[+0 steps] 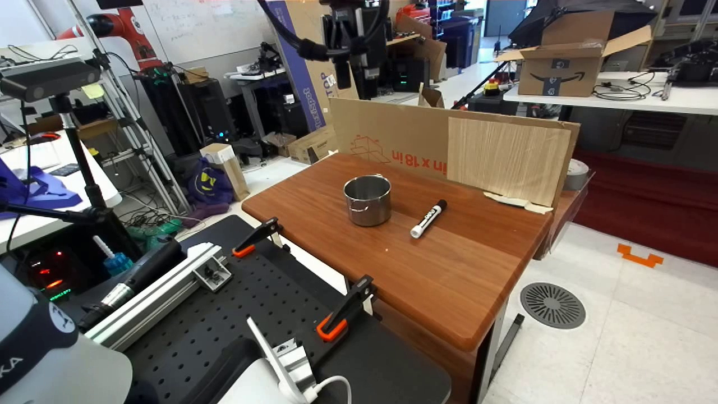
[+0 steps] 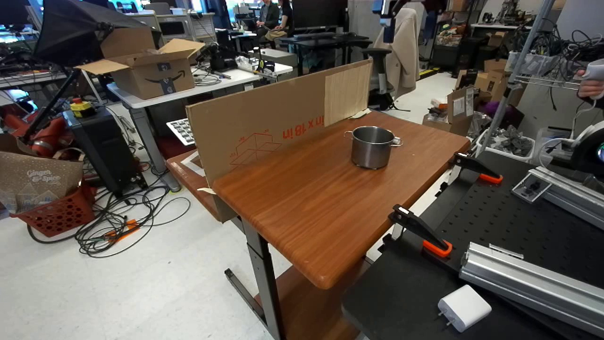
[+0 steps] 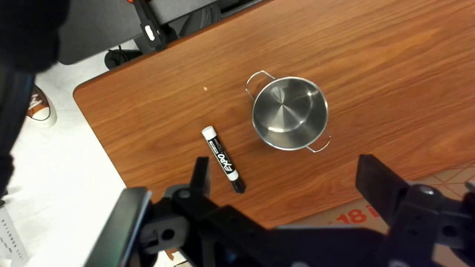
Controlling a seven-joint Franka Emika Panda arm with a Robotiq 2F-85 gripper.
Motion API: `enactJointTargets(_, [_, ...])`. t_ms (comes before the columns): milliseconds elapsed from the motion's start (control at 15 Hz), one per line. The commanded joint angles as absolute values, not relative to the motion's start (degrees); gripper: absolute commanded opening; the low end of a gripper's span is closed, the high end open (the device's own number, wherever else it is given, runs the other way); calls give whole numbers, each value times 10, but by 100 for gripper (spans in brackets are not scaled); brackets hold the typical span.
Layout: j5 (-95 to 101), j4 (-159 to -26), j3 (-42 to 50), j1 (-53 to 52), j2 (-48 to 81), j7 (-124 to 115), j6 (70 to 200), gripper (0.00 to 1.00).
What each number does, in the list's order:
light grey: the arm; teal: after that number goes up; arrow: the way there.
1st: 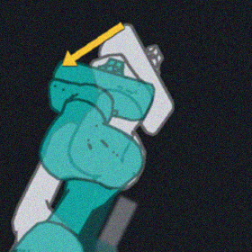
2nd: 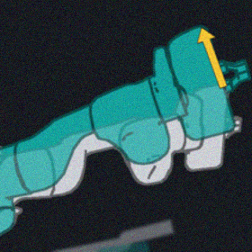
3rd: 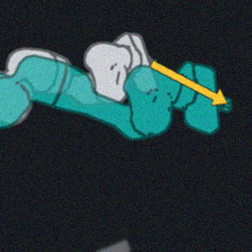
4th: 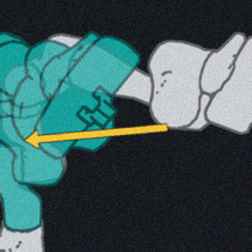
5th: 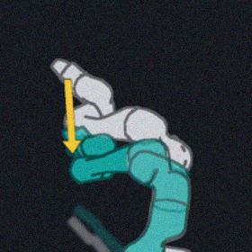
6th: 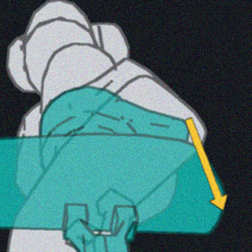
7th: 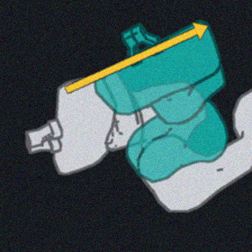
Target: Put the black marker inside the silver pot
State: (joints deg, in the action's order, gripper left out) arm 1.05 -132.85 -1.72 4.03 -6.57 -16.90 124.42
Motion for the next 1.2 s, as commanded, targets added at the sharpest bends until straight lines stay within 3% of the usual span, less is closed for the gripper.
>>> enactJointTargets(0, [34,-1281,1,40,4,-156,1256,100])
enactJointTargets(1133, [31,-1087,54,29,306,-145,1312,100])
